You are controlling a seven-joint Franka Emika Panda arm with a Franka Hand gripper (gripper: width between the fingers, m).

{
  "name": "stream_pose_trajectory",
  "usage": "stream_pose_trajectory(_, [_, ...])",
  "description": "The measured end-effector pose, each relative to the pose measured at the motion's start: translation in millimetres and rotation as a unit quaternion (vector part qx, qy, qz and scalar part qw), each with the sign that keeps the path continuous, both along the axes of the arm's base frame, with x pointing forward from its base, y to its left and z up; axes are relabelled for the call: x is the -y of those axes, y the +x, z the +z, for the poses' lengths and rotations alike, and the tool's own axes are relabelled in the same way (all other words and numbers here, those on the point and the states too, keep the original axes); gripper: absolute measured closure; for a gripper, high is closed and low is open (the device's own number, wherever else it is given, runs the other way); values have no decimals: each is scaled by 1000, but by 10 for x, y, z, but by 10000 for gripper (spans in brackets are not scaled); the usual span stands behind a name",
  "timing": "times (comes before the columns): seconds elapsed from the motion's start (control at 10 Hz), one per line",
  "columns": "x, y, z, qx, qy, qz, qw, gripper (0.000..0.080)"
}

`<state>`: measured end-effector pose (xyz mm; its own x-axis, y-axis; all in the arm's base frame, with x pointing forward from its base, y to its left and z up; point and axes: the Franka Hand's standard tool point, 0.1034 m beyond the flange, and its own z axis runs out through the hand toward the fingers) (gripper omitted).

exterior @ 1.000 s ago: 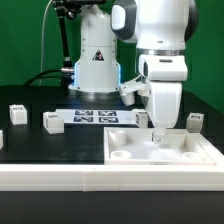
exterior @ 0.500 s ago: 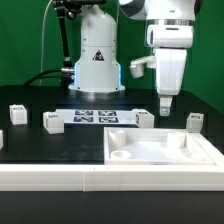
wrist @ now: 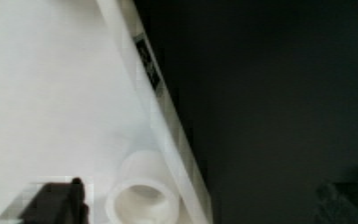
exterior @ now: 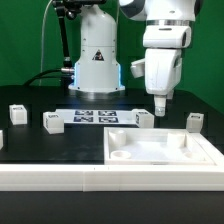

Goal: Assemble one leg

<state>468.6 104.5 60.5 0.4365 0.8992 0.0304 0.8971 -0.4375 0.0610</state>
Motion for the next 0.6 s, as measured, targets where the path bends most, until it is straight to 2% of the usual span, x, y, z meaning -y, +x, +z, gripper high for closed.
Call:
stream_pose_trajectory(0.1, [-3,1,4,1,3,-28,1000,151])
stream_pose_trajectory(0.2, [-26,-16,18,14,22,-117,993,151])
stream_pose_trajectory(0.4, [-15,-78,-8,9,42,-245,969,151])
stream_pose_trajectory(0.6, [-102,-118,-22,9,59,-351,934,151])
